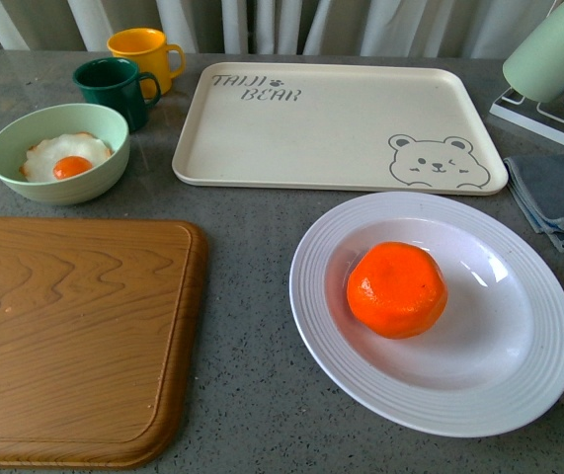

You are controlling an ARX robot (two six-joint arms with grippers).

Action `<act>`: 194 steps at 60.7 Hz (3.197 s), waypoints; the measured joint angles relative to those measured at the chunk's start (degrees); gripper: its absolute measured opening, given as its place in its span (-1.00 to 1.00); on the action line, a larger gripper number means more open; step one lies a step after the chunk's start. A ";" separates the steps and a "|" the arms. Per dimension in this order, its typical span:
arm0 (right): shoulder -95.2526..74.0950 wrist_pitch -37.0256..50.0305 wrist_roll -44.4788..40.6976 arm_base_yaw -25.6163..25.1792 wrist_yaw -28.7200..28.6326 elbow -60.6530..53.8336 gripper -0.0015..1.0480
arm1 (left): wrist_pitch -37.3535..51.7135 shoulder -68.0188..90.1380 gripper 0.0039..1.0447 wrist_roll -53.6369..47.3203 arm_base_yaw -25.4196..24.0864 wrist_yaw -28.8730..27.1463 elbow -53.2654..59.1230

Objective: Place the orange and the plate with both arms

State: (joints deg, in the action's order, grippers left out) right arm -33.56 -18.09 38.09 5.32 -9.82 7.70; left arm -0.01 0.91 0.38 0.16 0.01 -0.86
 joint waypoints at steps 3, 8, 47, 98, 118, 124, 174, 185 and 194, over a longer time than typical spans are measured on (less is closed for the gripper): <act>-4.00 3.80 1.68 0.63 0.00 -0.85 0.83 | 0.00 0.00 0.83 0.00 0.00 0.00 0.00; -11.08 11.67 3.39 0.90 0.31 -1.60 0.83 | 0.00 0.00 0.83 0.00 0.00 0.00 -0.02; -53.13 49.86 5.66 3.63 2.38 1.53 0.83 | 0.00 0.00 0.83 0.00 0.00 0.00 0.00; -67.76 57.79 4.20 5.35 3.80 9.81 0.83 | 0.00 0.00 0.83 0.00 0.00 0.00 0.00; -68.48 56.87 4.11 5.38 4.70 10.19 0.59 | 0.00 0.00 0.83 0.00 0.00 0.00 0.00; -68.57 56.39 4.13 5.25 4.94 10.23 0.41 | 0.00 0.00 0.83 0.00 0.00 0.00 0.00; -69.64 53.99 6.08 4.39 6.54 10.40 -0.52 | 0.00 0.00 0.83 0.00 0.00 0.00 0.00; -69.61 53.96 7.96 4.22 5.70 10.40 -0.65 | 0.00 0.00 0.83 0.00 0.00 0.00 0.00; -69.46 54.42 8.98 4.02 5.05 10.36 -0.69 | 0.00 0.00 0.83 0.00 0.00 0.00 0.00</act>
State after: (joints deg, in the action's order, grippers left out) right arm -103.02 36.34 47.07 9.34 -4.78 18.06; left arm -0.01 0.91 0.38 0.16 0.01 -0.86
